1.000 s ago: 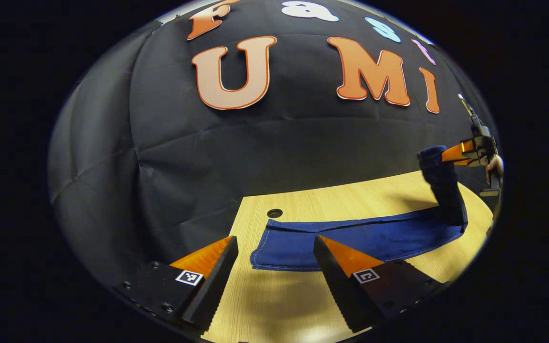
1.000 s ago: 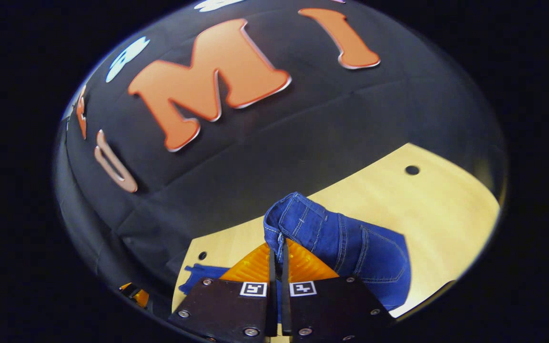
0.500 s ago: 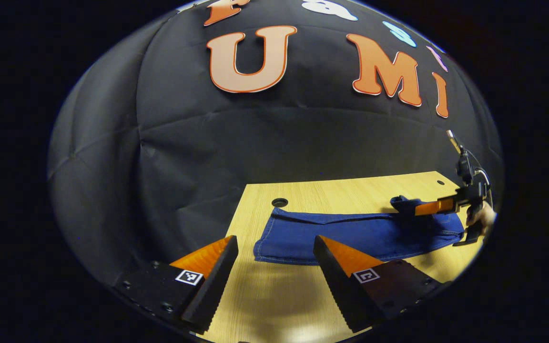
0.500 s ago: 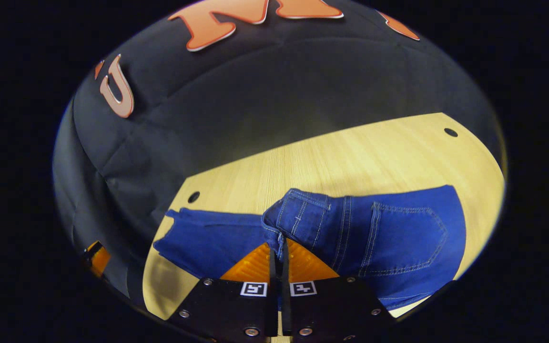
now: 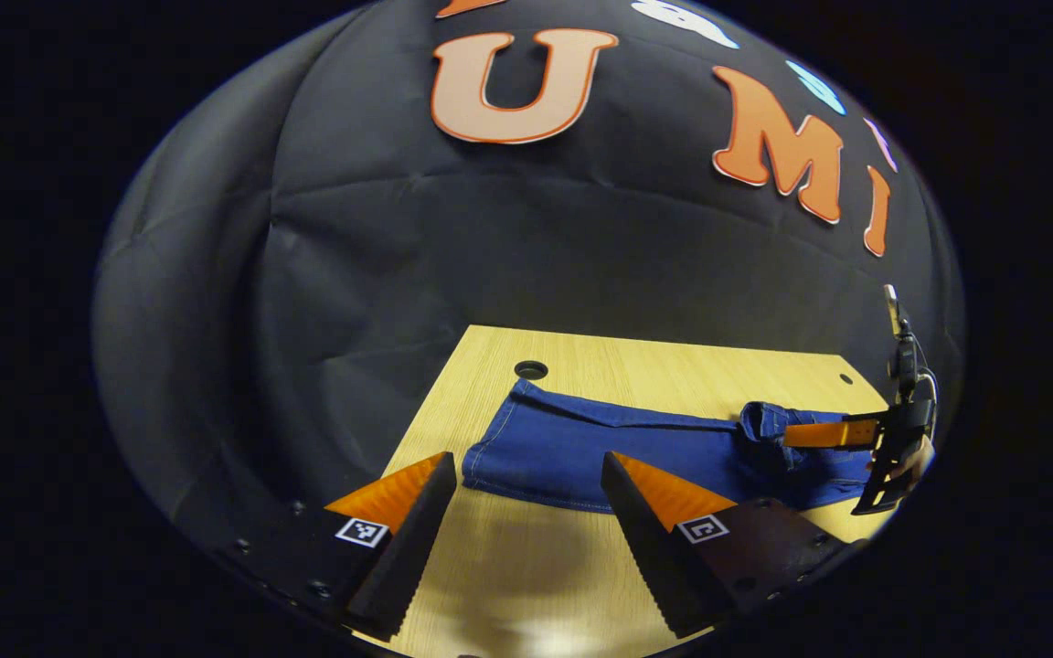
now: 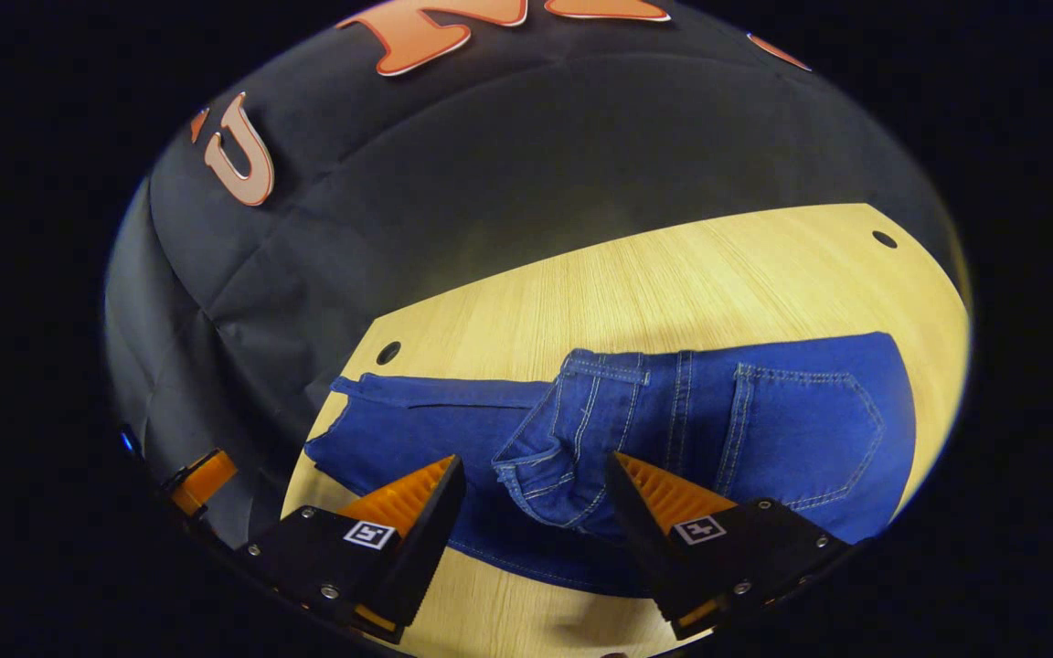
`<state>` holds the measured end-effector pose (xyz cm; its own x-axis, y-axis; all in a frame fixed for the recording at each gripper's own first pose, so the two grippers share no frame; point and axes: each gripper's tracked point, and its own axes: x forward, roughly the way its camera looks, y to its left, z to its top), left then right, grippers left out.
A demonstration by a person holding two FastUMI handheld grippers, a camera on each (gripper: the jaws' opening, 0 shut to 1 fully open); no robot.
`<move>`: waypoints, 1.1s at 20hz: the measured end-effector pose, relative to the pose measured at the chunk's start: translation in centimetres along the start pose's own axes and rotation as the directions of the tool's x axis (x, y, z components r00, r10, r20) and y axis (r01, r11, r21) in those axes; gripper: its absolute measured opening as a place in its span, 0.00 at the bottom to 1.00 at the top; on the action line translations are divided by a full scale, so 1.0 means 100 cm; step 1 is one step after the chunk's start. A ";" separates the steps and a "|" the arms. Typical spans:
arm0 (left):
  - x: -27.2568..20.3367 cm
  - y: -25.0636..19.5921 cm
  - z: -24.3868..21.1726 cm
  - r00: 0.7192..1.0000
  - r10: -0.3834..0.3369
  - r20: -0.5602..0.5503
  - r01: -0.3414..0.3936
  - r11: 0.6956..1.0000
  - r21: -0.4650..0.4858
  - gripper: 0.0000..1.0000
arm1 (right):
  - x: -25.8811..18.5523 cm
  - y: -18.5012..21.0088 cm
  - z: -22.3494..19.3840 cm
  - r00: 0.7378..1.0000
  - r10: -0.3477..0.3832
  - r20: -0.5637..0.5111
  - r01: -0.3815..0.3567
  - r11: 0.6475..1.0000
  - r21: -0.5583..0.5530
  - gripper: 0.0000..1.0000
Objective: Grasp the waist and the cuffs of the jeans and fold them to make the two legs overlap; first hold the waist and fold one-third of the jeans toward the cuffs, then hold the cuffs and fold the remaining one-third in the same direction to finish folding.
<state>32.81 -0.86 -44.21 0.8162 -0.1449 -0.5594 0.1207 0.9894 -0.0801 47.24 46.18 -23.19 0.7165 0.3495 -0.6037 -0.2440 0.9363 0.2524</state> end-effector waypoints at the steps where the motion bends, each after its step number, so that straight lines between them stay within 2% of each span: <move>1: 0.003 0.005 -0.006 1.000 0.010 -0.020 -0.011 1.000 -0.018 0.98 | -0.008 -0.005 0.006 1.000 -0.005 0.007 0.005 1.000 -0.021 0.95; 2: 0.009 0.009 -0.011 0.999 0.012 -0.037 -0.014 0.999 -0.052 0.98 | -0.015 -0.012 0.012 1.000 -0.010 0.014 0.011 0.999 -0.041 0.96; 4: 0.016 0.009 -0.019 0.997 -0.014 -0.077 0.000 0.984 -0.181 0.99 | -0.033 -0.025 0.026 0.999 -0.017 0.035 0.020 0.997 -0.079 0.97; 6: 0.030 0.017 -0.027 0.993 -0.024 -0.112 -0.016 0.940 -0.342 0.97 | -0.050 -0.034 0.040 0.998 -0.015 0.057 0.021 0.995 -0.095 0.97; 7: 0.038 0.021 -0.030 0.992 -0.026 -0.127 -0.032 0.901 -0.433 0.98 | -0.057 -0.039 0.045 0.998 -0.012 0.062 0.018 0.996 -0.091 0.97; 9: 0.054 0.035 -0.036 0.989 -0.032 -0.146 -0.065 0.790 -0.610 0.97 | -0.070 -0.047 0.053 0.997 -0.008 0.070 0.013 0.998 -0.069 0.97; 10: 0.065 0.042 -0.041 0.985 -0.028 -0.167 -0.090 0.747 -0.658 0.98 | -0.074 -0.053 0.056 0.997 -0.011 0.078 0.015 0.998 -0.057 0.97; 11: 0.075 0.047 -0.048 0.980 -0.025 -0.195 -0.115 0.731 -0.672 0.98 | -0.079 -0.060 0.058 0.996 -0.020 0.083 0.024 0.999 -0.047 0.97; 12: 0.086 0.053 -0.057 0.974 -0.014 -0.224 -0.144 0.725 -0.674 1.00 | -0.083 -0.068 0.059 0.995 -0.035 0.091 0.039 0.999 -0.036 0.97; 14: 0.101 0.063 -0.074 0.959 -0.005 -0.285 -0.196 0.715 -0.671 0.98 | -0.088 -0.083 0.059 0.993 -0.061 0.096 0.063 0.998 -0.013 0.97; 16: 0.116 0.056 -0.069 0.957 -0.036 -0.287 -0.186 0.681 -0.708 0.98 | -0.091 -0.095 0.053 0.993 -0.080 0.087 0.078 0.997 0.028 0.97; 18: 0.128 0.057 -0.061 0.965 -0.037 -0.258 -0.167 0.672 -0.722 0.98 | -0.091 -0.105 0.045 0.993 -0.093 0.072 0.088 0.994 0.070 0.97; 19: 0.134 0.050 -0.059 0.967 -0.035 -0.251 -0.160 0.683 -0.713 0.94 | -0.091 -0.108 0.042 0.993 -0.100 0.066 0.094 0.992 0.088 0.98; 22: 0.154 0.036 -0.052 0.968 -0.029 -0.249 -0.144 0.748 -0.648 0.97 | -0.092 -0.111 0.035 0.992 -0.107 0.065 0.098 0.986 0.134 0.97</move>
<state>42.86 0.48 -57.38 0.6460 -0.1689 -0.7444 -0.3934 0.7621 -0.5142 45.61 32.50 -17.80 0.7797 0.2442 -0.5766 -0.0832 0.9531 0.2912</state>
